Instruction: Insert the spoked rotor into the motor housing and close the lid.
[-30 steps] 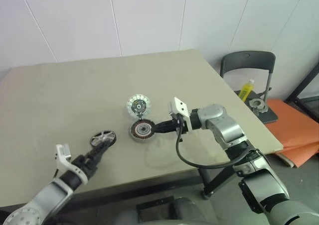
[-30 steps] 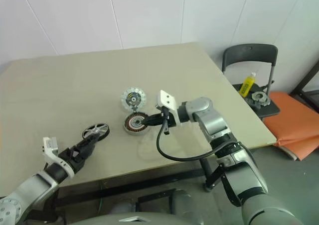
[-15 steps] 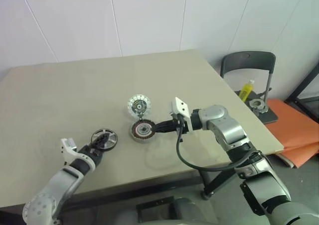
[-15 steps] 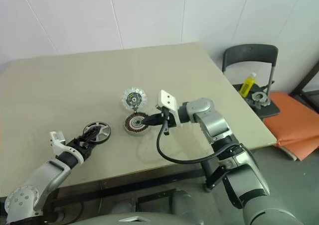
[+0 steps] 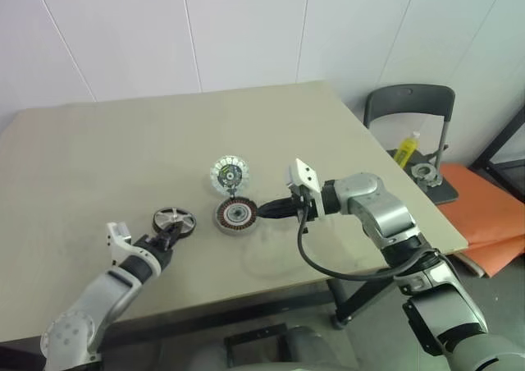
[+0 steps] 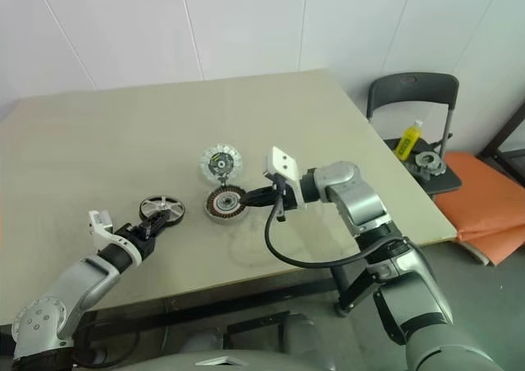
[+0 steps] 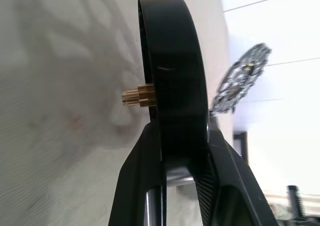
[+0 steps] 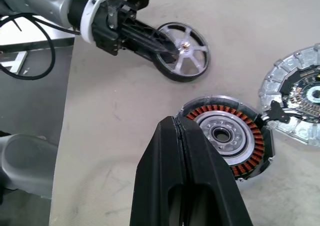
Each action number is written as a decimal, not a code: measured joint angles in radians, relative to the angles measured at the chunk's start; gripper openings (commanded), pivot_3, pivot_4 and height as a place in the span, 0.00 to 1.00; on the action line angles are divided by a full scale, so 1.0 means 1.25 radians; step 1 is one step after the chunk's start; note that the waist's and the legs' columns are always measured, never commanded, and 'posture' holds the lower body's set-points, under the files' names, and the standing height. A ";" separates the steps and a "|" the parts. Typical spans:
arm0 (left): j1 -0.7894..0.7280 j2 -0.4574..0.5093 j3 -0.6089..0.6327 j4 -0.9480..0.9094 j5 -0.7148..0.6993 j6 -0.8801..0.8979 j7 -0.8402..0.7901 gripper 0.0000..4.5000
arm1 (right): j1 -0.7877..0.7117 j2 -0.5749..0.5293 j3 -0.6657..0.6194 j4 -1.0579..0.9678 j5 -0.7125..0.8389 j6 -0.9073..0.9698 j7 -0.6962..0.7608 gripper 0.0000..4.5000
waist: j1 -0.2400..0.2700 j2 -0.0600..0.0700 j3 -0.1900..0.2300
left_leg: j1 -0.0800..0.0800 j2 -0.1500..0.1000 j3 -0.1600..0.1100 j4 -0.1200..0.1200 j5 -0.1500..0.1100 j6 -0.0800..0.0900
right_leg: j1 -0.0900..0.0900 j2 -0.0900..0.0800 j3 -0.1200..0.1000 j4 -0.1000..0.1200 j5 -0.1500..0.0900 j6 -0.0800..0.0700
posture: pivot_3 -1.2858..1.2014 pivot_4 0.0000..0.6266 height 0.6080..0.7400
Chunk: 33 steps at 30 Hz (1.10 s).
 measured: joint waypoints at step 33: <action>-0.303 0.072 -0.170 0.318 -0.023 0.226 -0.210 0.10 | 0.061 -0.099 -0.026 -0.115 0.094 0.118 0.024 0.00 | 0.003 -0.001 0.000 | -0.001 -0.001 0.000 0.000 0.000 0.000 | 0.000 0.000 0.000 -0.001 0.000 0.000 | 0.52 0.00 1.00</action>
